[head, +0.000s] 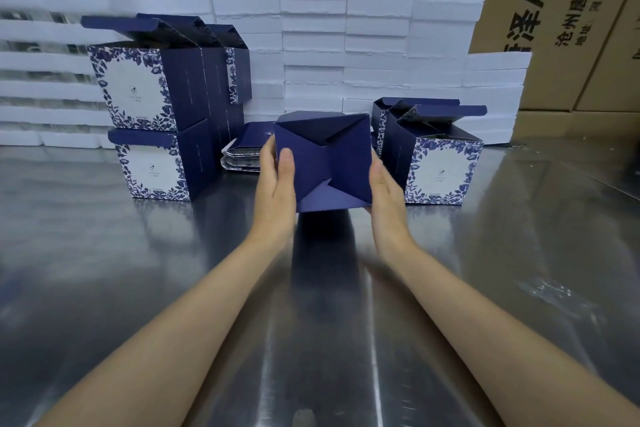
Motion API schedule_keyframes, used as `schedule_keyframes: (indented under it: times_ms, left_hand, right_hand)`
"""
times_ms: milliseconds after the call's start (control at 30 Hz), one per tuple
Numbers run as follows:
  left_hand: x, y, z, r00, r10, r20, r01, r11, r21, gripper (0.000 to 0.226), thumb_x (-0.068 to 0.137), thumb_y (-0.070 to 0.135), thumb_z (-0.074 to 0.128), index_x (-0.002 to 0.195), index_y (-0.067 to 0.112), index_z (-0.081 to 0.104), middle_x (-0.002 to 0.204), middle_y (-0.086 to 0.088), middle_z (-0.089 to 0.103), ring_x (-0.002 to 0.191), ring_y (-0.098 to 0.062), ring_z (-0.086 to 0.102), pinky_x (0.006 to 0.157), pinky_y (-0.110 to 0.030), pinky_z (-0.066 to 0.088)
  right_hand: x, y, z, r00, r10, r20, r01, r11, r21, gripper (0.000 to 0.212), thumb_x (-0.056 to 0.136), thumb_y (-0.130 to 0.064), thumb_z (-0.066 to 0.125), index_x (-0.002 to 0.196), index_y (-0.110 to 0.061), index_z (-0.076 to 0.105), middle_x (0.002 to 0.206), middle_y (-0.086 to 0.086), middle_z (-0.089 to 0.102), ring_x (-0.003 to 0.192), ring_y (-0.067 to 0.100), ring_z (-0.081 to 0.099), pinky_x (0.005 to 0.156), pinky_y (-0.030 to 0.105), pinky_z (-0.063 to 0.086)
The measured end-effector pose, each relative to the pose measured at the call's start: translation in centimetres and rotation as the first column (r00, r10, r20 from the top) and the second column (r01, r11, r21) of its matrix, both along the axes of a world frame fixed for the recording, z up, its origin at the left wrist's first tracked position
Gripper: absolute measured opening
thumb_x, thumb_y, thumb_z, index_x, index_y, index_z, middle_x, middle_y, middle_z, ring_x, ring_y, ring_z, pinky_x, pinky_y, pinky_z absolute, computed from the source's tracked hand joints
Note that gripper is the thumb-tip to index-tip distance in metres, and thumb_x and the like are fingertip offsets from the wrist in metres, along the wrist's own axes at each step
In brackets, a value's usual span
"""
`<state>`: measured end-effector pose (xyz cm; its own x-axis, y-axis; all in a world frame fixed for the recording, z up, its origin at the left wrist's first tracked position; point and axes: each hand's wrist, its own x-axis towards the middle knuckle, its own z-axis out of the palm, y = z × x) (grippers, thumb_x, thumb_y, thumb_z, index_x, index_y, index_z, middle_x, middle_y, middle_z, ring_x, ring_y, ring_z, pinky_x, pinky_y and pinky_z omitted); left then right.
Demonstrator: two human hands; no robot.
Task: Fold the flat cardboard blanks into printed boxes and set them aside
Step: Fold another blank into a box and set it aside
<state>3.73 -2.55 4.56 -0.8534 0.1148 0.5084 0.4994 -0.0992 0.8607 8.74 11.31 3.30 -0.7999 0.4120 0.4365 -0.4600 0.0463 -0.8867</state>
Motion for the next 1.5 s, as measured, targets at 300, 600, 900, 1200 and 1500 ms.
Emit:
schedule_keyframes:
  times_ms: [300,600,900,1200,1500]
  left_hand:
    - [0.3,-0.2,-0.3,0.911,0.133,-0.390,-0.123,0.991,0.050,0.044,0.104,0.021,0.028,0.147,0.014,0.024,0.143,0.014,0.035,0.131,0.016,0.031,0.106,-0.007,0.024]
    - [-2.4,-1.5,-2.5,0.950,0.114,-0.292,-0.165,0.974,-0.154,0.045,0.070,-0.021,0.034,0.090,0.014,0.056,0.122,-0.005,0.059,0.113,-0.018,0.055,0.094,-0.020,0.039]
    - [-4.1,-2.0,-2.6,0.940,0.314,0.133,-0.301,0.947,-0.111,0.030,0.094,0.005,0.040,0.112,0.015,0.062,0.115,0.001,0.062,0.112,-0.018,0.057,0.081,-0.010,0.035]
    - [-3.1,-0.5,-3.2,0.999,-0.012,-0.044,-0.008,0.906,-0.424,0.045,0.105,0.024,0.034,0.150,0.026,0.031,0.158,0.008,0.026,0.145,-0.012,0.022,0.111,-0.021,0.016]
    - [-5.1,-2.3,-2.4,0.902,0.237,0.361,-0.183,0.967,-0.179,0.052,0.104,0.047,0.022,0.129,0.022,0.060,0.138,-0.001,0.054,0.116,-0.015,0.049,0.097,-0.028,0.032]
  right_hand:
    - [1.0,0.3,-0.3,0.913,-0.307,-0.268,0.375,0.891,0.257,0.052,0.099,-0.044,0.032,0.137,-0.015,0.053,0.129,-0.022,0.057,0.121,-0.008,0.051,0.099,0.013,0.041]
    - [-0.1,3.3,-1.6,0.958,-0.249,-0.141,0.285,0.875,0.391,0.055,0.057,0.028,0.029,0.089,-0.001,0.064,0.121,0.017,0.058,0.121,0.028,0.051,0.103,0.023,0.036]
    - [-1.0,5.0,-1.7,0.945,-0.051,0.323,0.036,0.998,0.052,0.052,0.100,-0.017,0.046,0.149,-0.022,0.029,0.149,-0.003,0.039,0.131,0.010,0.041,0.114,0.035,0.030]
    - [-0.5,3.9,-1.2,0.971,-0.017,0.239,-0.065,0.942,0.328,0.062,0.101,-0.017,0.049,0.151,-0.036,0.018,0.156,-0.016,0.023,0.141,0.002,0.027,0.120,0.028,0.018]
    - [0.4,1.5,-1.3,0.985,-0.055,-0.167,0.149,0.759,0.634,0.033,0.081,0.009,0.047,0.090,-0.004,0.076,0.104,0.003,0.069,0.105,0.016,0.063,0.093,0.030,0.047]
